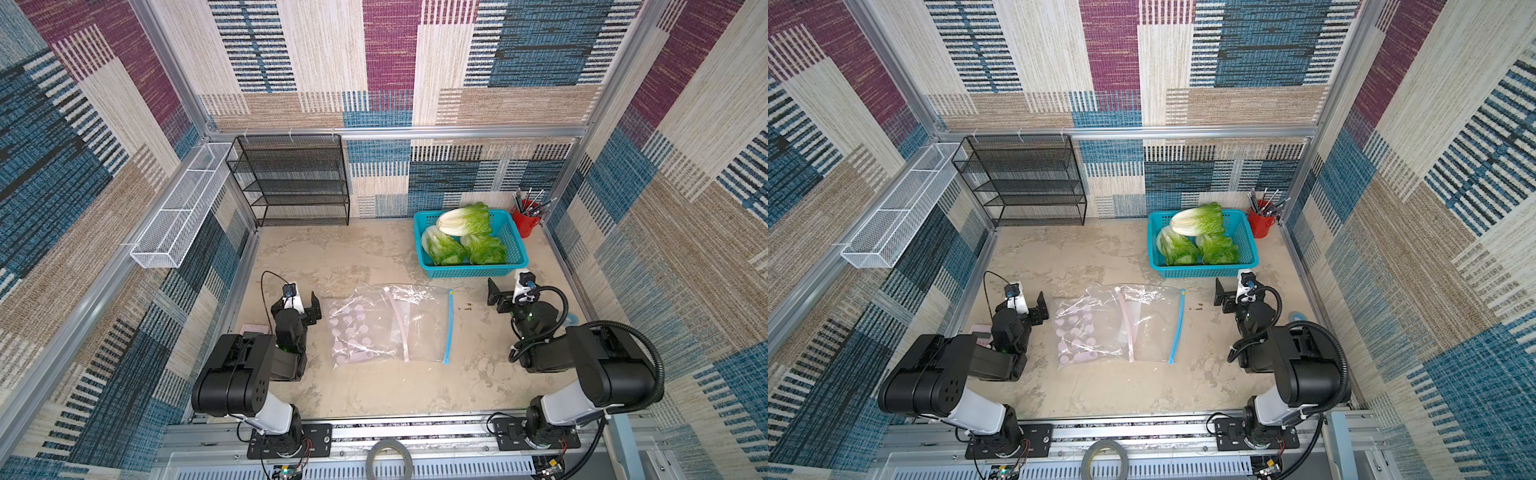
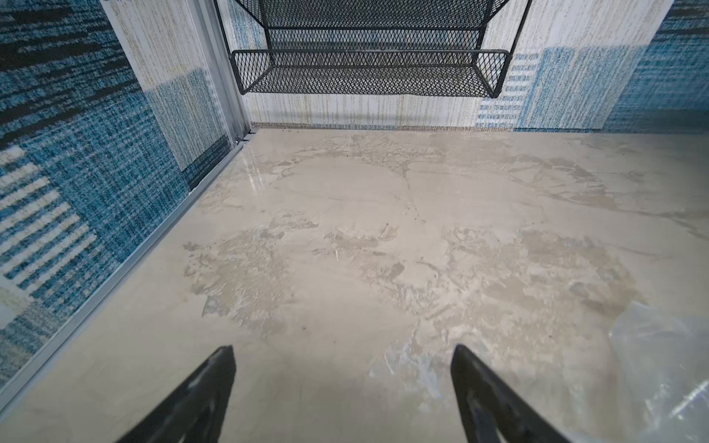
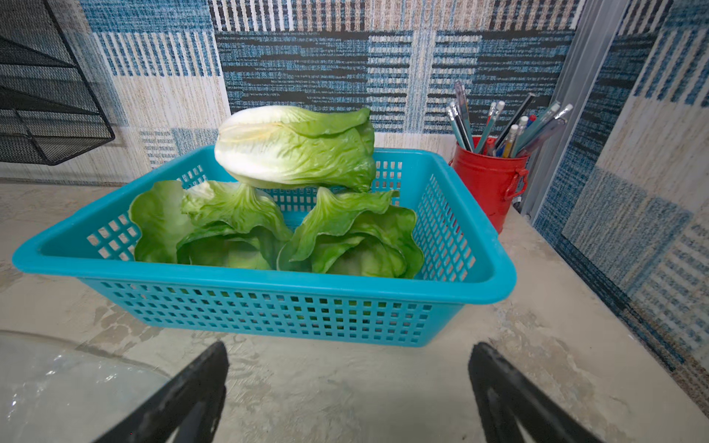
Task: Open the zip-top bag and take out the chinese cabbages
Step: Reset both arms
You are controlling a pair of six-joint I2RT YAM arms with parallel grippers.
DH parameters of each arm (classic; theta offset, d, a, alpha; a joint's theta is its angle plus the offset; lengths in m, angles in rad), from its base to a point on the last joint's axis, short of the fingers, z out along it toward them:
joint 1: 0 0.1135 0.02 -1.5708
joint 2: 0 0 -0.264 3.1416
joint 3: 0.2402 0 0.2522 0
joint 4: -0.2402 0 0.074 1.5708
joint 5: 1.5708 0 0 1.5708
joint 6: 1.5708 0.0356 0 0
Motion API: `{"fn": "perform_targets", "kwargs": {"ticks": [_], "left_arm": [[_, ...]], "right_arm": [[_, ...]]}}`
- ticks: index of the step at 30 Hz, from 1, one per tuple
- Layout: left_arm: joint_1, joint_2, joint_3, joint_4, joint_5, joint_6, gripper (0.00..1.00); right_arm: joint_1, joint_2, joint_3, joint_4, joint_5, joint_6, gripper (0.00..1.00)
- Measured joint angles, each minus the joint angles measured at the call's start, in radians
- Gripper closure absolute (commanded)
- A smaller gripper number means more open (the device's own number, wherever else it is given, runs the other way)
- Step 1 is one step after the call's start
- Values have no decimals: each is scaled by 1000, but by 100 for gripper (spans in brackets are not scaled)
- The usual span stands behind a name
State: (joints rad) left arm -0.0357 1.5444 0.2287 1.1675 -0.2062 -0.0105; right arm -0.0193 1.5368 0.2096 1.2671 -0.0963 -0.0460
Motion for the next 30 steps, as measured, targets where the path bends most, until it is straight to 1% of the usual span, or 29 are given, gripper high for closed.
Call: {"fn": "perform_targets", "kwargs": {"ticks": [4, 6, 8, 11, 16, 18, 22, 30], "left_arm": [[0, -8, 93, -90, 2, 5, 11], [2, -8, 147, -175, 4, 6, 11], [12, -5, 173, -218, 29, 6, 10], [18, -3, 176, -270, 39, 7, 8], [46, 1, 200, -335, 161, 19, 8], [60, 1, 208, -343, 173, 20, 0], [64, 2, 211, -365, 208, 18, 0], [63, 2, 207, -371, 186, 13, 0]], "right_arm": [[-1, 0, 0, -2, -1, 0, 1], [-1, 0, 0, -3, -1, 0, 1], [-1, 0, 0, -3, -1, 0, 1], [-2, 0, 0, -5, -1, 0, 1], [-2, 0, 1, -8, 2, 2, 1], [-2, 0, 2, -8, 5, 5, 1], [-2, 0, 2, -8, 15, 5, 1], [-2, 0, 2, -8, 19, 8, 1]]}}
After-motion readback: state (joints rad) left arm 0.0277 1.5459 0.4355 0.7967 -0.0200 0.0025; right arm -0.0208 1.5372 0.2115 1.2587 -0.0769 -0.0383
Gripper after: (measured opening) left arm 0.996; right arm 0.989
